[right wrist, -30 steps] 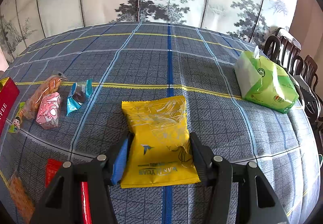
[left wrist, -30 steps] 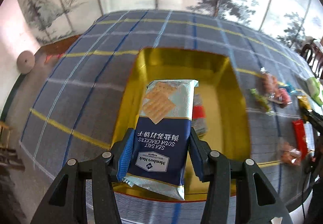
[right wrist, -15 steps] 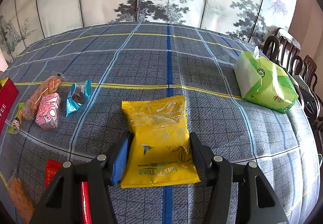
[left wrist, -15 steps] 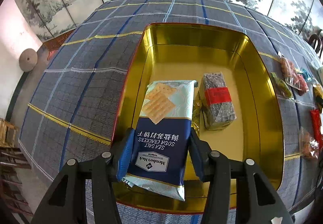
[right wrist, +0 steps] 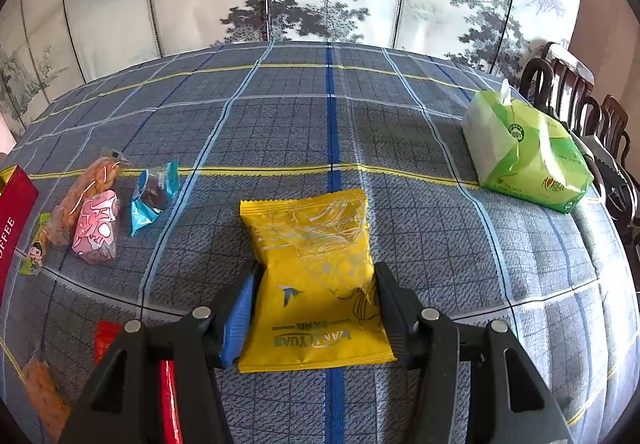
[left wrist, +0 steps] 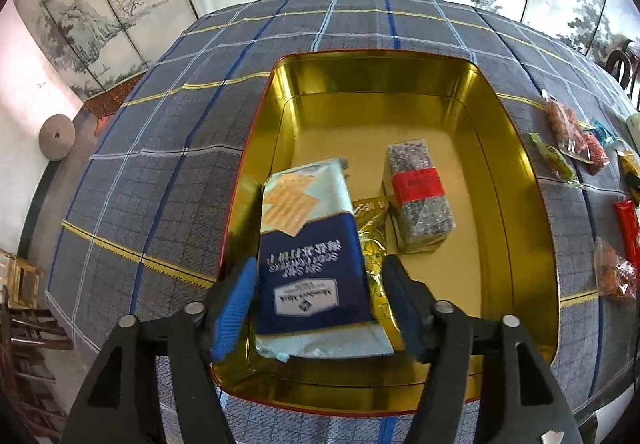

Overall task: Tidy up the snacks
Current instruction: 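Release the crackers in the tin with the left gripper while the right gripper carries the yellow bag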

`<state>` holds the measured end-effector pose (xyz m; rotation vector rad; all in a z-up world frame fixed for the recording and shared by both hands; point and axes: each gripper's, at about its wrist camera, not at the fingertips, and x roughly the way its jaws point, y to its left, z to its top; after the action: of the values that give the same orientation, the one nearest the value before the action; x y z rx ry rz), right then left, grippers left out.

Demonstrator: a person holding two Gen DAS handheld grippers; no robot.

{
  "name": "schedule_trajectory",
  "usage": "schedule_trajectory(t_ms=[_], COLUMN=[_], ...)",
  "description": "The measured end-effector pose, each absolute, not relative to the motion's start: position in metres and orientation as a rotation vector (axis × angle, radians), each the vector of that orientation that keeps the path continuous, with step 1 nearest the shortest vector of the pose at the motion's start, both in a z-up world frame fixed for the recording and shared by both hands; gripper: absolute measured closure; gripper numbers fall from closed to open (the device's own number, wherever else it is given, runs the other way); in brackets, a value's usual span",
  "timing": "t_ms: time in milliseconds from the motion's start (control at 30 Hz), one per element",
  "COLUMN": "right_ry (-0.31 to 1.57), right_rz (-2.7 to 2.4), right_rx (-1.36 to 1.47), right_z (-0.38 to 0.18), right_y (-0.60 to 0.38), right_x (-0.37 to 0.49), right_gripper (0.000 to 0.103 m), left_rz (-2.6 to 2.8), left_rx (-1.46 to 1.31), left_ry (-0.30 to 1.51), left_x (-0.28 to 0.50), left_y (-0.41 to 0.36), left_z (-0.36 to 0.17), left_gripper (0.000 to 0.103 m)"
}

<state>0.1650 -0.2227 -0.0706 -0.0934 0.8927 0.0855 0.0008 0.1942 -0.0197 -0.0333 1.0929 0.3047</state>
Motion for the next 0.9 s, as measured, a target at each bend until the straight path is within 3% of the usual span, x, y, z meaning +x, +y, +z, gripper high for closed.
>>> schedule_trajectory(t_ms=[133,500,900], right_ry=[0.902,0.862,0.862], right_rz=[0.065,0.013,0.336], right_rx=[-0.102,-0.046,-0.147], right_z=[-0.07,-0.034,-0.006], right_y=[-0.218,-0.198,-0.049], right_x=[0.165,0.145,0.075], right_gripper=[0.046,0.046,0.046], left_rz=[0.298,0.284,0.368], left_rx=[-0.033,-0.144,-0.193], left_ry=[1.076,0.982,0.906], left_x=[-0.001,-0.023,-0.061], left_y=[0.191,0.195,0.213], left_z=[-0.016,0.005,0.023], left_gripper=[0.033,0.032,0.023])
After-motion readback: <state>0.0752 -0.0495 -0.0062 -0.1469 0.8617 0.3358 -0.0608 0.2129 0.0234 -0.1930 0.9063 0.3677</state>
